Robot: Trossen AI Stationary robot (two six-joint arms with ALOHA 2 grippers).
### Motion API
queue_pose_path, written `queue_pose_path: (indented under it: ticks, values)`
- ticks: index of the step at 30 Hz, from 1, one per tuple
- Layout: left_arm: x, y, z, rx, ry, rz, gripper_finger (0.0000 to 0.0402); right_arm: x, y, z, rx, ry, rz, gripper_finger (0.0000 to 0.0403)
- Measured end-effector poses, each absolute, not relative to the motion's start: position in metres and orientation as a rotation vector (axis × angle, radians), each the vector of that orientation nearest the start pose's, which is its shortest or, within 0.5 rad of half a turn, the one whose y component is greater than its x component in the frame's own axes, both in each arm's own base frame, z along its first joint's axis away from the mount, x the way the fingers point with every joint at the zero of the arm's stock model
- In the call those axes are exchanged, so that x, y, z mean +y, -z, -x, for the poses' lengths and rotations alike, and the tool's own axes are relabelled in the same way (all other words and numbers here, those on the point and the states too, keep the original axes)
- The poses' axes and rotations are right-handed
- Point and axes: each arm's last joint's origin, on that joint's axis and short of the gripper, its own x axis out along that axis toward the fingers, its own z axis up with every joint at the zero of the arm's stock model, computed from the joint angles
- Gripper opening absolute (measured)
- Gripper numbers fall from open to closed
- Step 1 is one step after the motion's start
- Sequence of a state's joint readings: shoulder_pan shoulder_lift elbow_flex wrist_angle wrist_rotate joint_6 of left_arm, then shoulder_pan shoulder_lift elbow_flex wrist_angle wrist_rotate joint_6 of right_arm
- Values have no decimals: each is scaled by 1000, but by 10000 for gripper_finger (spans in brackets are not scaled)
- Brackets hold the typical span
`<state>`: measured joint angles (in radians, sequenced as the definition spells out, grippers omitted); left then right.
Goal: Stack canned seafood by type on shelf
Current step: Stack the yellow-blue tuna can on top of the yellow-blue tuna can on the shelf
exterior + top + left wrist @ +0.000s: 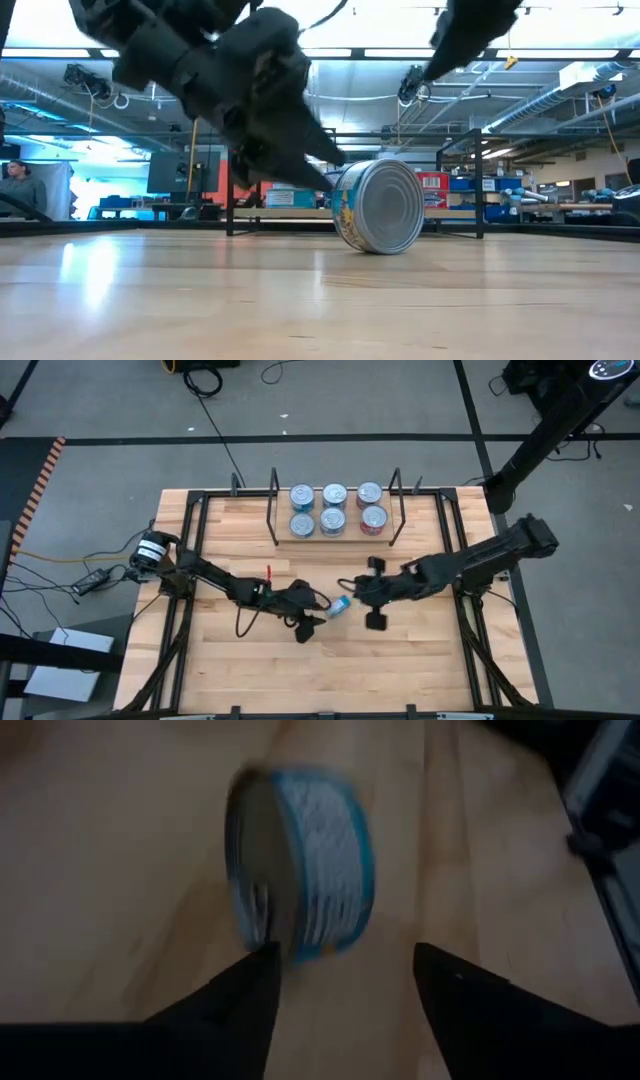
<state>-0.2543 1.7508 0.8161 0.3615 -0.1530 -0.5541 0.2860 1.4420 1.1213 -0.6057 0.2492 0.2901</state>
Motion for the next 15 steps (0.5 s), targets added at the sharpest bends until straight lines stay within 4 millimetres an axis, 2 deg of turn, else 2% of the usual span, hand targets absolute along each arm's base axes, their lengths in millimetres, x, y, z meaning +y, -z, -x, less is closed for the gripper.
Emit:
queue_pose_path:
  ticks: [4, 9, 15]
  values:
    - [-90, -165, -341, 555, -206, 351, 251, 66, -285, -259, 939, 83, 17, 9]
    - [-92, -186, -352, 568, -398, 247, 266, 58, -302, -235, 941, 75, 39, 9]
    - [-93, -202, -360, 521, -420, 282, 279, 53, -308, -216, 921, 76, 16, 9]
